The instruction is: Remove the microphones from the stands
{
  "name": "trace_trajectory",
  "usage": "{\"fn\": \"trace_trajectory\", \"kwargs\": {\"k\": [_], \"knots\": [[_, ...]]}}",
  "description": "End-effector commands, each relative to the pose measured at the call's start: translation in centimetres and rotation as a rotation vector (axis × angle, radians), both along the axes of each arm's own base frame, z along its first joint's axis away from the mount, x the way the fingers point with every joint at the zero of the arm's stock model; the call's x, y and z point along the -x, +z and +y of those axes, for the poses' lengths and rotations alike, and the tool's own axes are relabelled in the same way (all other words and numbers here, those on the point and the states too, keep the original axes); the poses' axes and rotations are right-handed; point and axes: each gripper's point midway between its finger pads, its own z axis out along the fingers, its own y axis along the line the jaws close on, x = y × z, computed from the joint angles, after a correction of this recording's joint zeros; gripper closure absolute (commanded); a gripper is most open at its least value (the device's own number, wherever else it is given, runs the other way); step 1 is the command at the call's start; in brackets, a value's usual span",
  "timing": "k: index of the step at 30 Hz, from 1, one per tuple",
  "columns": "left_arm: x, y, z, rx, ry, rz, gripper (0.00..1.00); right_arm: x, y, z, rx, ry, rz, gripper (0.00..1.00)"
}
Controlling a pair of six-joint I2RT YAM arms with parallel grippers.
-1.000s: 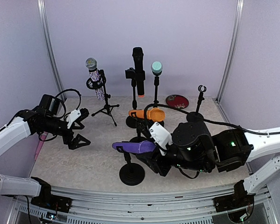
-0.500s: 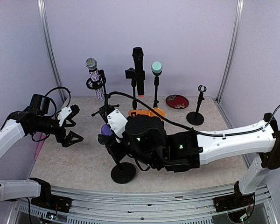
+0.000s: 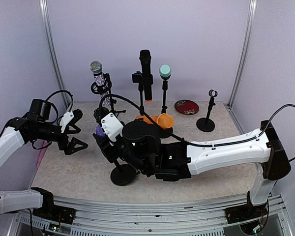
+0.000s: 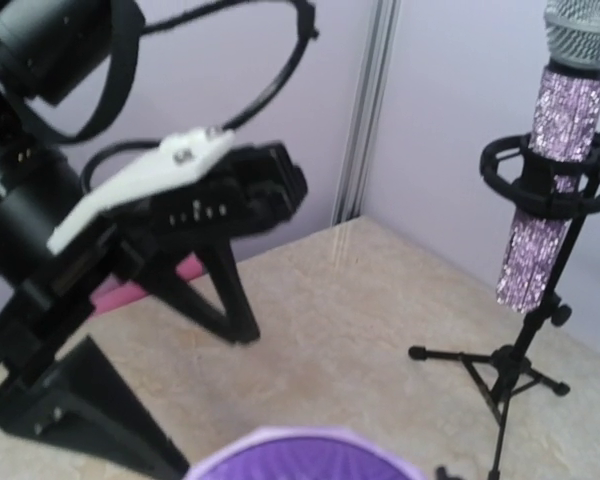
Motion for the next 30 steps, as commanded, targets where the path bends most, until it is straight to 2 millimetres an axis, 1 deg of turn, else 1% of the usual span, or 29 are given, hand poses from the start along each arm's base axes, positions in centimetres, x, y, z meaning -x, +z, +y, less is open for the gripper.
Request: {"fn": "trace_trajectory", "kwargs": {"k": [1, 3, 5, 8, 11, 16, 19, 21, 24, 26, 28, 30], "knots": [[0.9, 0.1, -2.6, 0.089, -0.039, 0.070, 0.06, -0.5, 5.8, -1.1, -0.198, -0.027, -0.073, 1.00], [1.9, -0.6, -4.4, 0.110, -0.080, 0.110, 0.07, -0.6, 5.8, -1.9, -0.220, -0.038, -0.085, 1.00], [1.7, -0.5, -5.2, 0.139, -0.081, 0.119, 0.08, -0.4, 6.4, -2.5, -0.254, -0.038, -0.125, 1.00], [-0.4, 0.1, -5.0, 0.136, -0.027, 0.088, 0.10, -0.8, 7.6, -2.6, -0.310, -0.065, -0.180, 1.00], [-2.1, 0.7, -4.9, 0.132, 0.010, 0.050, 0.12, -1.1, 7.8, -1.9, -0.352, -0.071, -0.213, 1.00], [-3.3, -0.1, -5.3, 0.129, 0.028, 0.028, 0.14, -1.5, 6.6, -1.0, -0.406, -0.096, -0.224, 1.00], [-3.9, -0.2, -5.3, 0.139, 0.035, 0.051, 0.15, -1.5, 5.6, -0.3, -0.411, -0.100, -0.260, 1.00], [-4.2, 0.0, -5.1, 0.155, 0.045, 0.059, 0.15, -1.8, 5.3, 0.5, -0.403, -0.099, -0.276, 1.00], [-4.6, 0.6, -4.2, 0.168, 0.073, 0.042, 0.15, -2.3, 5.2, 1.6, -0.403, -0.084, -0.289, 1.00], [-5.2, 1.2, -3.3, 0.175, 0.101, 0.020, 0.15, -2.9, 5.4, 2.2, -0.405, -0.079, -0.303, 1.00], [-6.2, 2.0, -1.6, 0.174, 0.158, -0.013, 0.15, -3.5, 5.9, 2.4, -0.413, -0.078, -0.318, 1.00], [-7.1, 2.3, -0.6, 0.159, 0.202, -0.048, 0.15, -3.9, 6.4, 2.5, -0.429, -0.071, -0.324, 1.00]]}}
